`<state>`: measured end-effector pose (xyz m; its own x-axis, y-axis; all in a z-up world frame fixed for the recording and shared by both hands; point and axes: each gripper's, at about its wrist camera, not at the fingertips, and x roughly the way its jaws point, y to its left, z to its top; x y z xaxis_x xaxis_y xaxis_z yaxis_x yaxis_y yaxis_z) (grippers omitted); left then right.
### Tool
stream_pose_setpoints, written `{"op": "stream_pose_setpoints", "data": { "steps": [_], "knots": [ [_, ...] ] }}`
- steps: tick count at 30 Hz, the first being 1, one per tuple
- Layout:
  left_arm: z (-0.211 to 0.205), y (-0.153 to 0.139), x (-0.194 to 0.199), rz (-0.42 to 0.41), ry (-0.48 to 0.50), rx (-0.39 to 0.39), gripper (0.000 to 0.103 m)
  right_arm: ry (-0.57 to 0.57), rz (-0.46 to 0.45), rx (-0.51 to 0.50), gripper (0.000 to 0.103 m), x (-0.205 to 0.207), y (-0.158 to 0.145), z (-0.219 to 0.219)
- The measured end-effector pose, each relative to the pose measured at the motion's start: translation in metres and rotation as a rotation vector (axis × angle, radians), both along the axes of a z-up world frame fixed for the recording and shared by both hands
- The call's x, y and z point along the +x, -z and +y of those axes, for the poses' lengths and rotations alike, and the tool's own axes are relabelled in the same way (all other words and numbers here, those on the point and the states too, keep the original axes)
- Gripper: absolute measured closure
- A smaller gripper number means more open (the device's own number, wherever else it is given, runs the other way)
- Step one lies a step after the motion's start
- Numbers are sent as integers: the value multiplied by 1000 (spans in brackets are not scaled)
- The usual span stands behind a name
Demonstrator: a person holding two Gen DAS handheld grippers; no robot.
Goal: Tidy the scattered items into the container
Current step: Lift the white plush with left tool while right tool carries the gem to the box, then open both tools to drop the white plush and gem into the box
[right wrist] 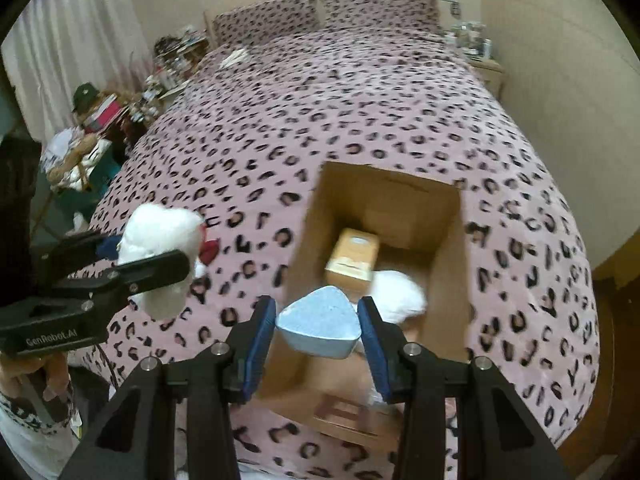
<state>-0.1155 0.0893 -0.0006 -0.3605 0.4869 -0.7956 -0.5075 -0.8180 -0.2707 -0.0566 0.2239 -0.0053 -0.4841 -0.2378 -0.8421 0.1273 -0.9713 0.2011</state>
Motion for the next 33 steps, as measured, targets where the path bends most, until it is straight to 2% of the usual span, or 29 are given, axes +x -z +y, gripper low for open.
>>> {"op": "stream_pose_setpoints", "data": {
  "steps": [8, 14, 22, 26, 28, 33],
  "knots": [
    [91, 6, -23, -29, 112, 5, 49, 37, -14, -12, 60, 10, 12, 42],
    [121, 27, -29, -66, 142, -22, 49, 39, -30, -21, 60, 13, 25, 57],
    [128, 33, -32, -84, 146, -31, 46, 22, -37, -21, 59, 10, 32, 55],
    [126, 32, -35, -93, 129, -34, 29, 21, -42, -60, 50, 7, 31, 57],
    [125, 30, -36, -92, 121, -29, 28, 12, -31, -65, 46, 7, 29, 56],
    [123, 24, -37, -78, 122, -36, 26, 5, -17, -48, 45, 8, 25, 52]
  ]
}}
